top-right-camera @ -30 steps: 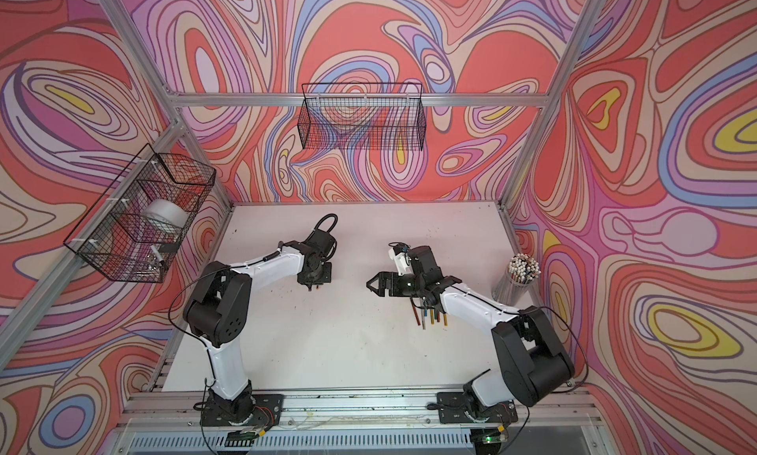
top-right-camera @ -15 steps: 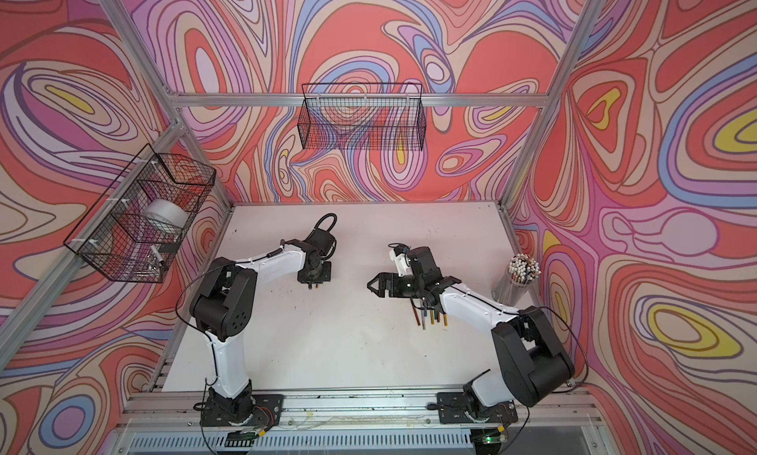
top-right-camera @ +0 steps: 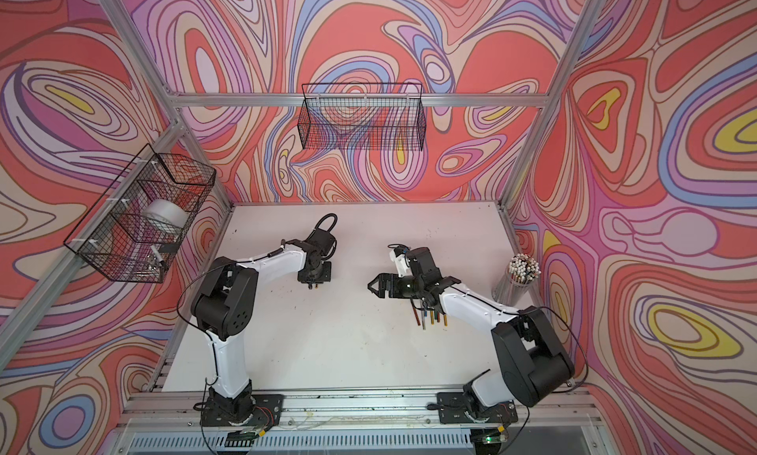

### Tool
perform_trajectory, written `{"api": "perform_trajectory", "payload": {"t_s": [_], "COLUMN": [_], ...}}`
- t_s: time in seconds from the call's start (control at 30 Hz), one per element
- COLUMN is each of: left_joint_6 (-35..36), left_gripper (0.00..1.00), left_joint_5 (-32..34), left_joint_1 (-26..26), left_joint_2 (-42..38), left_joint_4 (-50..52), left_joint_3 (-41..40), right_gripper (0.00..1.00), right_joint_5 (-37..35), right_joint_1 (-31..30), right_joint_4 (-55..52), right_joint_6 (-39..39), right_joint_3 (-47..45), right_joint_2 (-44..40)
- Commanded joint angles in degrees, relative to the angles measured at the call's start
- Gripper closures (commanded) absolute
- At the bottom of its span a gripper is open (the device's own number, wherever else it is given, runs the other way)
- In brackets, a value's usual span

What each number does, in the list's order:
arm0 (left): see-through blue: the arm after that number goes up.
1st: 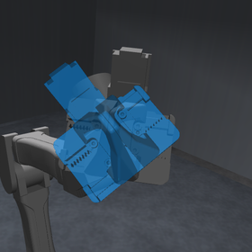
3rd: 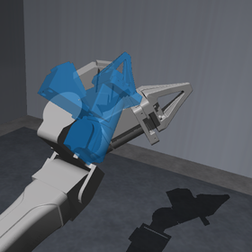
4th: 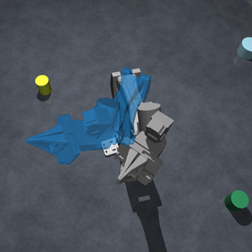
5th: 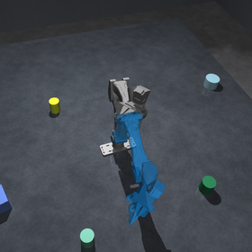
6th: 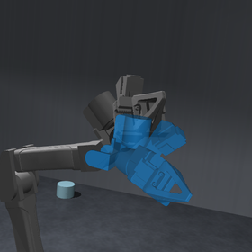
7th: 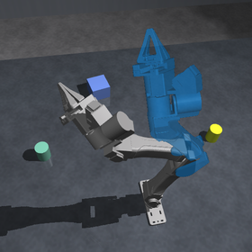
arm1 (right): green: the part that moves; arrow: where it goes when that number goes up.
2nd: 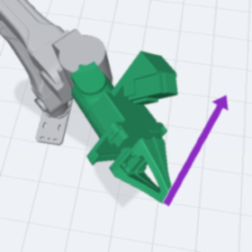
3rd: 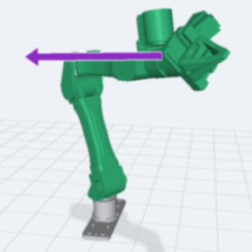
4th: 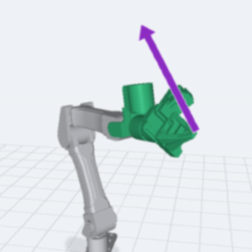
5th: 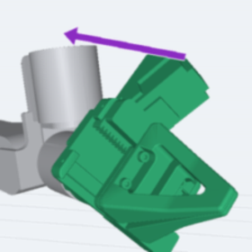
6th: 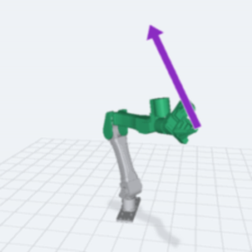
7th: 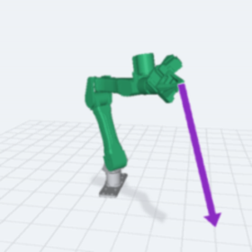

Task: Remove protective caps from carving knives
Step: Place the carving knife at the center of the board.

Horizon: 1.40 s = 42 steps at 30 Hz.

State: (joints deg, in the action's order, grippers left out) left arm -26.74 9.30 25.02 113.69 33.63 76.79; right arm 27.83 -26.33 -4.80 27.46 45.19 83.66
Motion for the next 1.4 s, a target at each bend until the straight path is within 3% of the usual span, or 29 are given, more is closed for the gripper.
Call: {"api": "perform_trajectory", "payload": {"t_s": [0.0,0.3,0.43,0.73,1.1,1.37], "left_joint_6": [0.38,0.61,0.90,1.89,2.51,2.83], "left_gripper": [0.84,0.81,0.75,0.76,0.78,0.78], "left_joint_5": [1.11,1.74,2.01,0.33,-1.99,-4.93], "left_joint_1": [-0.49,-0.47,-0.49,-0.49,-0.74,-1.88], "left_joint_2": [0.94,0.66,0.49,-0.87,-3.20,-4.40], "left_joint_4": [1.22,1.40,1.65,0.67,-0.39,-1.73], "left_joint_3": [-0.67,-1.28,-1.08,-2.31,-4.32,-5.73], "right_gripper": [0.04,0.04,0.05,0.11,0.22,0.44], "right_joint_5": [-0.78,-1.20,-3.52,-7.21,0.97,5.21], "right_joint_1": [-0.35,-0.36,-0.40,-0.43,-1.35,-3.69], "right_joint_4": [-1.09,-1.75,-3.35,-2.88,12.21,25.16], "right_joint_6": [-0.82,-1.16,-1.26,1.84,12.95,22.54], "right_joint_3": [0.82,1.32,2.05,3.95,12.11,22.35], "right_joint_2": [-0.55,-0.71,-0.40,1.73,16.44,32.83]}}
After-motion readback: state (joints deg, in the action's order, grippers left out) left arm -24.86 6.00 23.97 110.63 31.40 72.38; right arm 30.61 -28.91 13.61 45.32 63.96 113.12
